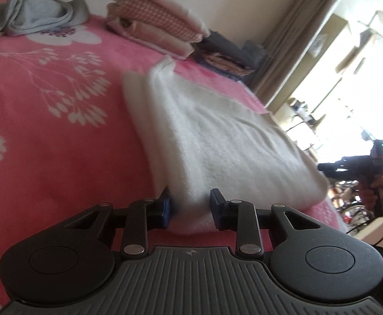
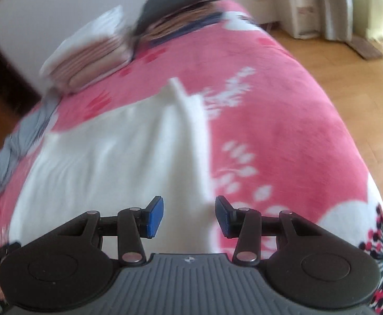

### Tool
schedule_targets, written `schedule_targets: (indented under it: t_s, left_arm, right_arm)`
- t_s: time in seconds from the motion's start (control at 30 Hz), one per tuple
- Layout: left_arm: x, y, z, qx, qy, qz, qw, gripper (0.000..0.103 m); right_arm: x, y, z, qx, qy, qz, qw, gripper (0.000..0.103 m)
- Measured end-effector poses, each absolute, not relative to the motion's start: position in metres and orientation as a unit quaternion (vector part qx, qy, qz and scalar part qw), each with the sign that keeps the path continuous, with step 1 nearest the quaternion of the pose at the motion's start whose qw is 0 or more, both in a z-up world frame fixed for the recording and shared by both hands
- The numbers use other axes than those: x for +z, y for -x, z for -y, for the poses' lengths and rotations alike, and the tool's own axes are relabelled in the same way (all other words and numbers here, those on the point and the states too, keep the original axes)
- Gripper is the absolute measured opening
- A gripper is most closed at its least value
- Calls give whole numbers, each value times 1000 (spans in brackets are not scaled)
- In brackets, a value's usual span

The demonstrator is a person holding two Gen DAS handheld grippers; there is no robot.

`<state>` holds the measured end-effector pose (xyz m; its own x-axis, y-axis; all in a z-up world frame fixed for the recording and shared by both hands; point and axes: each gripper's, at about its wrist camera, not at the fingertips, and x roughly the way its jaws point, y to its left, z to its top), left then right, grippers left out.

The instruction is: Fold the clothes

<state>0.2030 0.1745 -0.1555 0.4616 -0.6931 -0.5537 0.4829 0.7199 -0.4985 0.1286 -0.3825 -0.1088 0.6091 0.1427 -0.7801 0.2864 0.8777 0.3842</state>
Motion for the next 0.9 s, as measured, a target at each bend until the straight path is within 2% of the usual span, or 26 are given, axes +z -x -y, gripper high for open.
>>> schedule_targets:
  t_s: [0.1,0.13,0.17,0.2,0.37,0.47,0.5,0.57,0.73,0.9]
  left_arm:
    - [-155,-199,-174,-328,127,-390,851,18]
    - [-154,-198,-174,-323,127,-391,852,17]
    - [-154,-197,-174,-319,128,-393,853,15]
    - [-153,-196,-175,-319,128,-396,852,13]
    - [-152,-195,-177,-317,124,-412,845,13]
    - [-152,-192,-180,-309,121,-415,847,14]
    - [-151,-190,-181,-305,121,-415,849,17]
    - [-148,-186,-185,-298,121,-413,852,19]
    - [-136,-175,-195,-273,126,-404,864,24]
    - [-114,-166,-198,-243,131,-356,893,24]
  right_arm:
    - [-122,-121,395,-33,-282,-429,858,45]
    - [-126,-117,397,-20,-295,-425,856,38]
    - [-128,-114,398,-6,-301,-423,855,16]
    - [-128,-111,396,4,-297,-421,857,8]
    - [-110,-109,385,27,-243,-390,888,8]
    - [-127,-113,393,7,-237,-423,874,11]
    - [-134,-115,397,6,-245,-436,866,14]
    - [-138,-112,409,-10,-278,-433,857,39]
    - [-116,-108,426,-40,-300,-375,876,40]
    - [-79,-150,398,2,-232,-344,910,37]
